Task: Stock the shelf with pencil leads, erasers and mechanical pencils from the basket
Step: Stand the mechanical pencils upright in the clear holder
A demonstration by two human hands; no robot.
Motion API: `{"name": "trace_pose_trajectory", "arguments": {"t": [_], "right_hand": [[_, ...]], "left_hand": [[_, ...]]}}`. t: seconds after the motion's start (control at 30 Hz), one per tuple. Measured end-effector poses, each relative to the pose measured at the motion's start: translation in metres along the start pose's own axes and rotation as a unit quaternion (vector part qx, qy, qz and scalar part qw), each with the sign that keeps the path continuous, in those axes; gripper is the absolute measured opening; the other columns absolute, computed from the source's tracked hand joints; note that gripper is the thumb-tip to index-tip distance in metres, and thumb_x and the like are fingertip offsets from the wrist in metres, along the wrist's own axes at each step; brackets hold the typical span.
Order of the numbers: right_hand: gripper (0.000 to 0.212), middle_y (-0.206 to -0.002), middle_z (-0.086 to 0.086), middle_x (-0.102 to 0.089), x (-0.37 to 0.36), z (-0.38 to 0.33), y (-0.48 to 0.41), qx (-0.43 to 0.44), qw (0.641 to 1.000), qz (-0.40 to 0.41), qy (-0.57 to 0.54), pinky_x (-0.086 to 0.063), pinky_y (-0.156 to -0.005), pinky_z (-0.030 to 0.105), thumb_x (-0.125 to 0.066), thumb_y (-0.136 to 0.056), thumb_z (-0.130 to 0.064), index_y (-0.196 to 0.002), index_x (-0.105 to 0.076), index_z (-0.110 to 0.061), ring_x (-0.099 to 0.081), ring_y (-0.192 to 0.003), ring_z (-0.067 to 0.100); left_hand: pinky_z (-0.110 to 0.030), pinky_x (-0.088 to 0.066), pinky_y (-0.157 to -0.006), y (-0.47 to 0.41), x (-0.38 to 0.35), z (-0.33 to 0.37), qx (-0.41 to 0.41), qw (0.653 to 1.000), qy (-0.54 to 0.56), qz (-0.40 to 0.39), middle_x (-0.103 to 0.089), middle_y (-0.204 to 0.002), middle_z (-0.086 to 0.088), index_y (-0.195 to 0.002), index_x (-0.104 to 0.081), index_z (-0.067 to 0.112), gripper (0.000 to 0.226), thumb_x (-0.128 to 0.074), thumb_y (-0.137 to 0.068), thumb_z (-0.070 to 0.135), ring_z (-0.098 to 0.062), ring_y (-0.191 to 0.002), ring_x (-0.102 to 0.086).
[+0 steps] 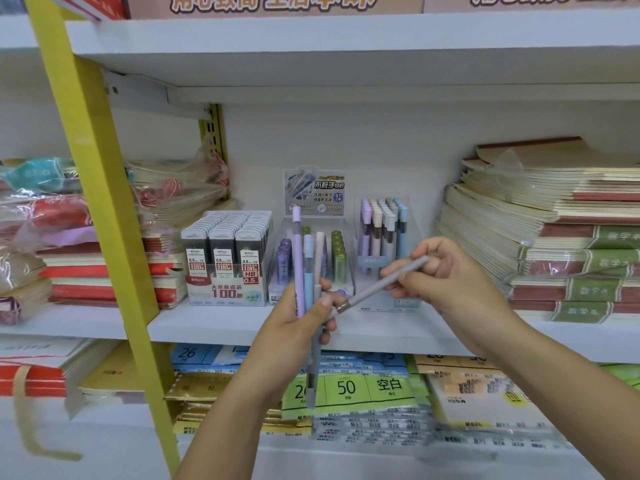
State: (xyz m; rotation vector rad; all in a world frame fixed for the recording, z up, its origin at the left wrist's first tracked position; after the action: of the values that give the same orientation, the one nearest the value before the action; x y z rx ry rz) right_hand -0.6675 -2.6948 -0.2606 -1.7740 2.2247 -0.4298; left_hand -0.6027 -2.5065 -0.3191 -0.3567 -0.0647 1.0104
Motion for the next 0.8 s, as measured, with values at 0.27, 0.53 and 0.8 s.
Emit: {"name": "trace_pose_trajectory", "arguments": {"t": [0.27, 0.53, 0.8], "right_hand": [[0.014, -0.087, -0.004, -0.071, 0.000, -0.004, 0.012, 0.030, 0.936, -0.053, 0.347, -0.051, -0.079, 0.026, -0.081, -0.070, -0.030, -0.080, -0.072, -0.024, -0.064, -0.083, 0.011], [0.020, -0.084, -0.021, -0.067, -0.048, -0.001, 0.017, 0.078, 0.904, -0.142, 0.395, -0.049, -0.070, 0.015, -0.078, -0.078, -0.025, -0.093, -0.071, -0.037, -0.061, -0.076, 0.002], [0.043, -0.088, -0.007, -0.071, -0.034, 0.004, 0.017, 0.020, 0.956, -0.113, 0.271, -0.057, -0.081, 0.033, -0.069, -0.084, -0.005, -0.112, -0.063, -0.037, -0.069, -0.082, 0.013]], "left_hand": [[-0.024, -0.051, -0.068, 0.000, 0.015, 0.008, -0.040, 0.996, -0.065, 0.049, -0.065, -0.076, 0.015, -0.112, -0.057, 0.030, 0.014, -0.053, -0.101, 0.022, -0.007, -0.067, -0.055], [-0.018, -0.049, -0.066, 0.002, 0.002, 0.012, -0.063, 0.990, -0.118, 0.052, -0.065, -0.082, 0.019, -0.119, -0.055, 0.032, 0.021, -0.055, -0.099, 0.025, 0.003, -0.067, -0.058], [-0.023, -0.051, -0.066, -0.002, -0.007, 0.009, -0.067, 0.993, -0.078, 0.060, -0.070, -0.083, 0.012, -0.111, -0.054, 0.029, 0.012, -0.051, -0.102, 0.022, -0.005, -0.068, -0.059]]}}
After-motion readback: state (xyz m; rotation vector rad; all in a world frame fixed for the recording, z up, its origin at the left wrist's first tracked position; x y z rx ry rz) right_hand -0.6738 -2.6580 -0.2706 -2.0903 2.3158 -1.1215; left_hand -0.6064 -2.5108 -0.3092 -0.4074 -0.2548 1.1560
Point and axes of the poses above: each hand's wrist, its own y-axis away from the middle knuckle, its own x-axis out of the back of the hand, z = x × y, the point moved 5 cm from there along -y, towards the middle knuckle
